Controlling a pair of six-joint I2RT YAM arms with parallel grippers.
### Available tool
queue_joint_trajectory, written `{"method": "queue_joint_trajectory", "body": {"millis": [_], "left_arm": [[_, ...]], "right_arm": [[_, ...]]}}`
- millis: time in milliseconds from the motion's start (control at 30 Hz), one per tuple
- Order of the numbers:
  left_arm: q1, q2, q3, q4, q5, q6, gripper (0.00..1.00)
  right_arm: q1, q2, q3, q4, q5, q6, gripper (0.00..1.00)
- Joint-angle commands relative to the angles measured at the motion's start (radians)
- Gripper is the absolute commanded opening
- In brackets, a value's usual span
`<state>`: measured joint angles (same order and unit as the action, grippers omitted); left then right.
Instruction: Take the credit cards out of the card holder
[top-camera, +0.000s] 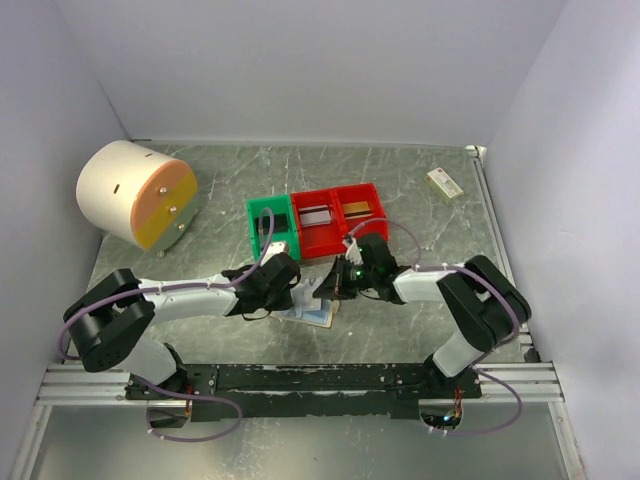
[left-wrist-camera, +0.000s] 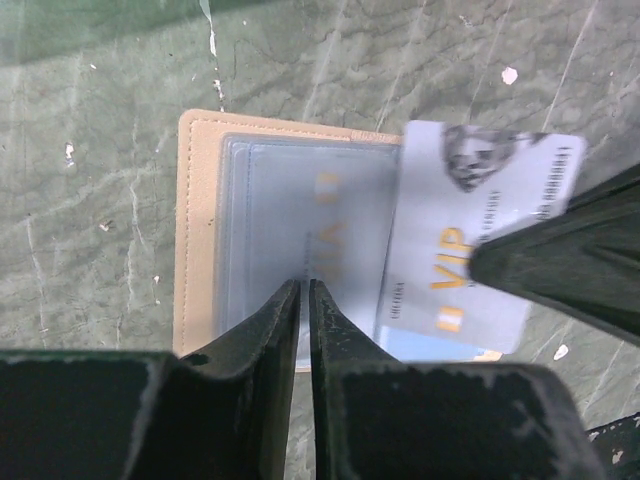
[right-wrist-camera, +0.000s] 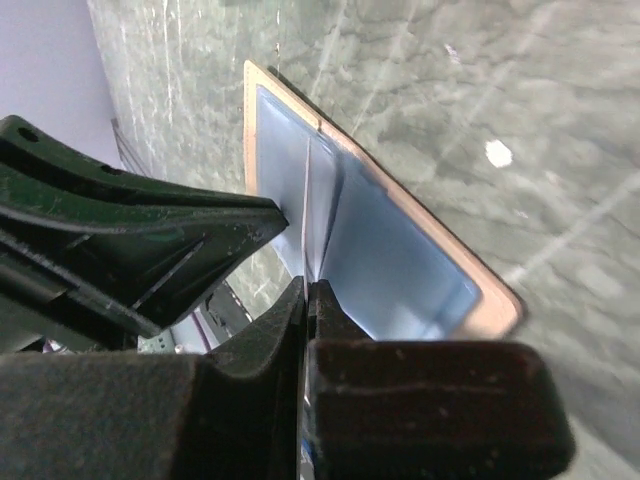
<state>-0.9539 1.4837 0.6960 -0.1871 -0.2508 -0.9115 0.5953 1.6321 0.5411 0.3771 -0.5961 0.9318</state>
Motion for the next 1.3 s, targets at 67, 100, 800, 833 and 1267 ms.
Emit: {"method": "queue_joint_trajectory", "body": {"millis": [67, 100, 800, 833, 1267], "left_arm": [[0.000, -0.049, -0.033, -0.035, -0.009, 0.016, 0.22], [0.001, -0.064, -0.034, -0.036, -0.011, 0.016, 0.23], [0.317, -0.384, 0.068, -0.201, 0.101, 0.252, 0.80], [0.355, -0.382, 0.083, -0.190, 0.128, 0.268, 0.82], [0.515, -0.312, 0.229, -0.175, 0.282, 0.264, 0.85]], "right_arm": [[-0.056, -0.213, -0.013, -0.224, 0.046, -0.142, 0.00], [-0.061, -0.254, -0.005, -0.250, 0.067, -0.165, 0.00], [-0.045, -0.522, 0.227, 0.000, 0.461, -0.875, 0.00], [-0.040, -0.508, 0.232, 0.006, 0.441, -0.929, 0.00], [-0.063, -0.273, 0.418, -0.226, 0.469, -1.239, 0.00]]}}
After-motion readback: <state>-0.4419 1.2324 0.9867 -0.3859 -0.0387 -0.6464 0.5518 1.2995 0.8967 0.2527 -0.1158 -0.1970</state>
